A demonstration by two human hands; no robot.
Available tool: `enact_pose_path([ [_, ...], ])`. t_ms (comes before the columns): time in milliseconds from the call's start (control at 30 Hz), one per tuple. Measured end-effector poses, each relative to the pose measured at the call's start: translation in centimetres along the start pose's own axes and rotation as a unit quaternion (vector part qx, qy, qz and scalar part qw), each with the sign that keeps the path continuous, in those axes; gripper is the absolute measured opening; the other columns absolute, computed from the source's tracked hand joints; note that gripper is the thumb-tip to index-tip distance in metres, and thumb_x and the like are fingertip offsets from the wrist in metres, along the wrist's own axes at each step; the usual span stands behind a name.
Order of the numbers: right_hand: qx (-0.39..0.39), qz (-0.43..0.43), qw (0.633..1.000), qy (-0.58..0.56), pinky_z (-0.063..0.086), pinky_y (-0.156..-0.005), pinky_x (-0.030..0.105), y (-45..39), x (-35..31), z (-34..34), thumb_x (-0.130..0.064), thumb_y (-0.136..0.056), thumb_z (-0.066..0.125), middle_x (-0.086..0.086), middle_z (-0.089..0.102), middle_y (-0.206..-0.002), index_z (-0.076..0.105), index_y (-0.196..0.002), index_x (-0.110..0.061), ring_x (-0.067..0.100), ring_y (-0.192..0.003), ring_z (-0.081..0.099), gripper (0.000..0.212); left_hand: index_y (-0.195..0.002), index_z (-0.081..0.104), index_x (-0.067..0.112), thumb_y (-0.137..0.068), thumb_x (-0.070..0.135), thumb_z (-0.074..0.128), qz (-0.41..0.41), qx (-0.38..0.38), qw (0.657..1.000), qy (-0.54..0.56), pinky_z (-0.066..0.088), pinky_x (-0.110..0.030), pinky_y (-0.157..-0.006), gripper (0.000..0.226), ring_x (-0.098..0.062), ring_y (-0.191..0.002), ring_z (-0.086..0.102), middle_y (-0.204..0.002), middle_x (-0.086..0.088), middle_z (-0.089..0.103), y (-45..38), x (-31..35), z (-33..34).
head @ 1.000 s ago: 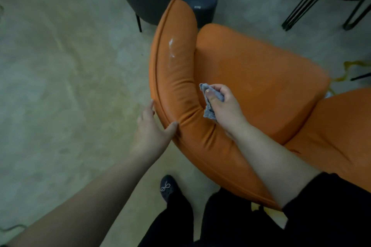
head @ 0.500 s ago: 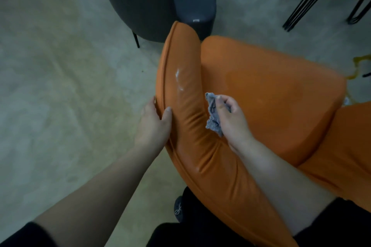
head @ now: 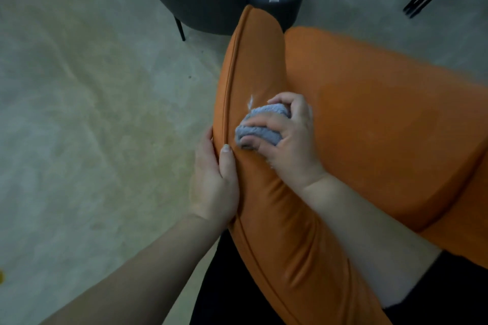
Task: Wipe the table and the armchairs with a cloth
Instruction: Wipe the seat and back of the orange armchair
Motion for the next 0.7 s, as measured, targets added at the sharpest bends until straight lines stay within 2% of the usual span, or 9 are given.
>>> enact_pose_path([
  [67, 0.016, 0.059, 0.998, -0.021, 0.029, -0.101, 0.014, -1.0, 0.7, -0.4, -0.037, -0.072, 0.077, -0.004, 0.041, -0.114, 0.070, -0.088, -0.035, 0.019, -0.113, 0.041, 0.018, -0.140, 0.037, 0.018, -0.089, 0.040, 0.035, 0.002, -0.019, 1.000, -0.010, 0.036, -0.022, -0.100, 0.055, -0.004, -0.120, 0.044, -0.135, 0.003, 0.048, -0.1, 0.2, -0.2],
  [167, 0.055, 0.142, 0.984, -0.093, 0.038, -0.102, 0.019, -2.0, 0.6, -1.0, -0.028, -0.078, 0.074, -0.001, 0.041, -0.115, 0.068, -0.091, -0.033, 0.016, -0.114, 0.048, 0.015, -0.132, 0.044, 0.027, -0.090, 0.047, 0.031, -0.029, -0.026, 0.999, -0.010, 0.037, -0.015, -0.089, 0.049, -0.001, -0.111, 0.048, -0.124, 0.010, 0.052, -1.2, 0.9, -0.3],
  [200, 0.067, 0.133, 0.984, -0.098, 0.039, -0.101, 0.020, -1.9, 0.2, -0.9, -0.030, -0.081, 0.070, 0.001, 0.041, -0.115, 0.069, -0.095, -0.030, 0.015, -0.113, 0.048, 0.014, -0.125, 0.049, 0.027, -0.090, 0.047, 0.030, -0.039, -0.017, 0.999, -0.005, 0.038, -0.014, -0.084, 0.045, -0.003, -0.106, 0.051, -0.117, 0.009, 0.055, -1.8, 1.3, -0.2],
  [267, 0.051, 0.070, 0.993, -0.076, 0.038, -0.102, 0.024, -1.3, -1.1, 0.0, -0.036, -0.086, 0.060, 0.003, 0.042, -0.115, 0.071, -0.102, -0.028, 0.017, -0.113, 0.047, 0.021, -0.107, 0.054, 0.028, -0.088, 0.046, 0.028, -0.051, 0.006, 0.999, -0.015, 0.042, -0.025, -0.079, 0.037, -0.011, -0.096, 0.056, -0.103, 0.006, 0.060, -2.6, 2.0, 0.3],
  [367, 0.012, 0.011, 1.000, -0.010, 0.032, -0.103, 0.021, -1.2, -1.7, 1.1, -0.032, -0.083, 0.065, 0.002, 0.045, -0.117, 0.071, -0.107, -0.031, 0.020, -0.112, 0.042, 0.025, -0.091, 0.050, 0.033, -0.087, 0.047, 0.025, -0.073, 0.039, 0.995, -0.048, 0.040, -0.031, -0.071, 0.029, -0.011, -0.081, 0.056, -0.087, 0.016, 0.057, -2.7, 2.4, 0.9],
  [467, 0.011, 0.036, 0.999, -0.003, 0.034, -0.104, 0.022, -2.7, -0.2, 0.7, -0.025, -0.081, 0.071, 0.001, 0.041, -0.113, 0.069, -0.111, -0.030, 0.017, -0.110, 0.042, 0.030, -0.111, 0.054, 0.027, -0.086, 0.049, 0.023, -0.071, 0.069, 0.991, -0.095, 0.039, -0.033, -0.077, 0.046, -0.018, -0.091, 0.055, -0.102, 0.006, 0.060, -2.5, 2.3, 1.1],
  [533, 0.029, 0.125, 0.991, -0.045, 0.037, -0.103, 0.022, -3.6, 1.0, -0.3, -0.020, -0.083, 0.070, -0.002, 0.038, -0.112, 0.065, -0.117, -0.028, 0.007, -0.105, 0.045, 0.036, -0.119, 0.053, 0.023, -0.086, 0.050, 0.022, -0.069, 0.074, 0.989, -0.106, 0.043, -0.036, -0.082, 0.053, -0.025, -0.098, 0.057, -0.110, -0.002, 0.061, -2.5, 2.4, 1.1],
  [600, 0.071, 0.199, 0.975, -0.074, 0.042, -0.100, 0.023, -4.1, 1.6, -1.4, -0.019, -0.081, 0.072, -0.001, 0.042, -0.115, 0.057, -0.122, -0.028, 0.005, -0.102, 0.049, 0.044, -0.120, 0.053, 0.023, -0.086, 0.050, 0.022, -0.070, 0.072, 0.989, -0.106, 0.042, -0.034, -0.080, 0.053, -0.025, -0.097, 0.057, -0.109, -0.001, 0.061, -2.4, 2.5, 1.1],
  [700, 0.105, 0.156, 0.977, -0.097, 0.048, -0.092, 0.026, -4.9, 0.5, -1.8, -0.030, -0.075, 0.074, -0.002, 0.048, -0.116, 0.051, -0.106, -0.038, 0.008, -0.104, 0.052, 0.040, -0.117, 0.054, 0.020, -0.086, 0.048, 0.024, -0.064, 0.078, 0.989, -0.111, 0.037, -0.031, -0.076, 0.051, -0.027, -0.097, 0.057, -0.107, -0.004, 0.062, -2.4, 2.6, 1.1],
])
Point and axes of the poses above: each hand's wrist, its own y-axis away from the middle knuckle, its own z-axis out of the palm, x = y × z, the point moved 1 cm from there along -y, towards the middle knuckle
